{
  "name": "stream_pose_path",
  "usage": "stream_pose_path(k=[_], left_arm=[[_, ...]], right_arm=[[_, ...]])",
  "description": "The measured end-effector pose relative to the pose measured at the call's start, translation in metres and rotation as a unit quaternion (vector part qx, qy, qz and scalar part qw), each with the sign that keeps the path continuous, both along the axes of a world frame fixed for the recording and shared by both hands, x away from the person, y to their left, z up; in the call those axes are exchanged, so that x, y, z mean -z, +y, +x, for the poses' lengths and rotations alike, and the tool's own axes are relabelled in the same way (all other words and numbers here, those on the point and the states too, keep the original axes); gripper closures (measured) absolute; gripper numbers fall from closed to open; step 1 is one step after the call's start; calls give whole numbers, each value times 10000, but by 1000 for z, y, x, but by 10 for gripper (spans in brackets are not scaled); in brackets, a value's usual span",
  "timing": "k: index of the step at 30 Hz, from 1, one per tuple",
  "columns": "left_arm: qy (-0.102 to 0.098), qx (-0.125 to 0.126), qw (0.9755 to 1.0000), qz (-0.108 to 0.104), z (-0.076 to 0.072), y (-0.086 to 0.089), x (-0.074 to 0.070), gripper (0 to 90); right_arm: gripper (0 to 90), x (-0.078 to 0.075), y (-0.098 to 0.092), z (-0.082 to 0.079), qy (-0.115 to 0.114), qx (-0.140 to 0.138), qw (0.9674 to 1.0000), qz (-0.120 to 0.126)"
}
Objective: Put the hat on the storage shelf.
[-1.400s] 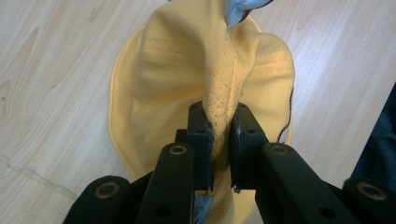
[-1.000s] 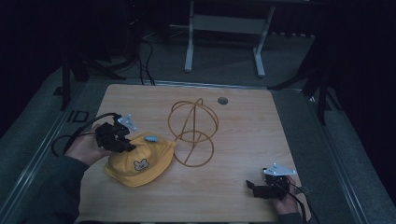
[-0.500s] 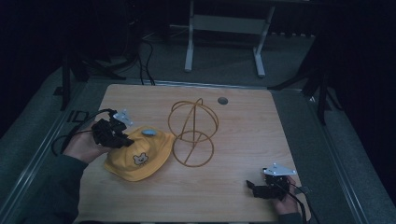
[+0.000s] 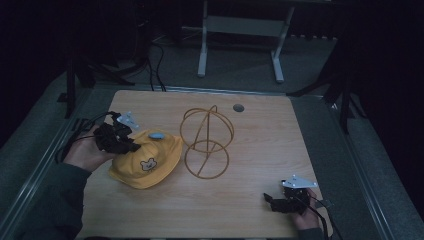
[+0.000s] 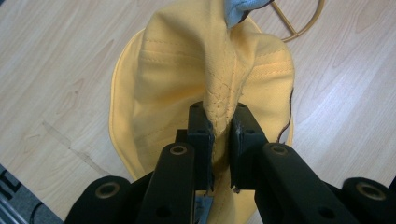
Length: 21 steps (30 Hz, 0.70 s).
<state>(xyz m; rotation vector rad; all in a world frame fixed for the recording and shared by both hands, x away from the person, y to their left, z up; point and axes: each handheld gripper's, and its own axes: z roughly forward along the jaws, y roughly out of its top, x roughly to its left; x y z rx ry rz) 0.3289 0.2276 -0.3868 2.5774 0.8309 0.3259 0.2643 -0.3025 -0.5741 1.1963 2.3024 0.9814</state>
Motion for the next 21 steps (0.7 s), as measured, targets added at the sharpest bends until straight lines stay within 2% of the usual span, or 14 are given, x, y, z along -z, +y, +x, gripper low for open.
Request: stream_pose_path(k=[11,21], left_arm=[[-105,-48,9999,24,1,2,-10,808],[-235,-128,9996,-88,4,7,-19,808]], right_arm=[[110,0,0,0,-13,-6,10000,-4],[110,0,0,0,-10,-5,10000,-2]])
